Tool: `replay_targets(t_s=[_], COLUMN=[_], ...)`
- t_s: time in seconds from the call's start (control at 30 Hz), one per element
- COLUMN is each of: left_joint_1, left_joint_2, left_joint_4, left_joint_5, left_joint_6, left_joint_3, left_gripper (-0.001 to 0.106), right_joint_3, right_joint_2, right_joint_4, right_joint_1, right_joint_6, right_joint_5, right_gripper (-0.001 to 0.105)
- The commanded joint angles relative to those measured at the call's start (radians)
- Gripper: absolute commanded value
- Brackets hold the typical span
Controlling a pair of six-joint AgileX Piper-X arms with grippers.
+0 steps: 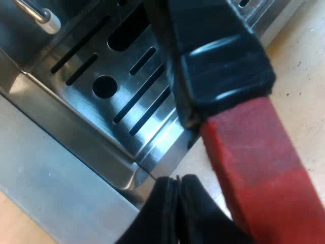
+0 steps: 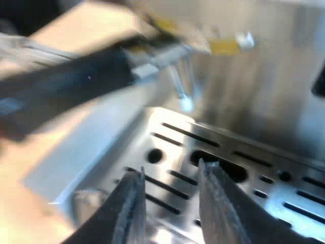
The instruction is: Put the handle in the coffee machine
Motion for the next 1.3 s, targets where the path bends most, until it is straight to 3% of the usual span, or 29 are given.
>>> replay_targets(t_s=[0.03,0.2,0.47,0.63,0.97,1.3], left_joint_1=[-0.049,-0.077,-0.088,-0.127,-0.173,-0.347], left_joint_2=[-0.012,-0.012,-0.012,-0.012,-0.012,-0.012], left_joint_4=[0.002,0.002,-0.043,-0.041,-0.029,-0.03], left_joint_5=[0.05,0.048,0.042,0.006,-0.023,-0.06], left_joint_6=[-0.045,-0.124,-0.361,-0.408,-0.584,-0.602], left_joint_3=[0.004,0.004,0.004,0.004,0.016,0.015], left_gripper=[0.0,0.0,0.0,0.0,0.0,0.0], right_joint_3=[-0.005,-0.005,-0.005,-0.005,-0.005,-0.005], right_joint_2=[-0.098,-0.251,-0.448,-0.488,-0.489,-0.489], right_joint_4=[0.085,0.199,0.395,0.437,0.437,0.437], right_joint_1=[0.002,0.002,0.002,0.002,0.002,0.002], right_joint_6=[-0.011,-0.013,-0.013,-0.008,0.019,0.019], right_joint_5=[-0.074,-0.132,-0.204,-0.204,-0.204,-0.204], right_gripper=[0.031,0.032,0.062,0.062,0.062,0.062])
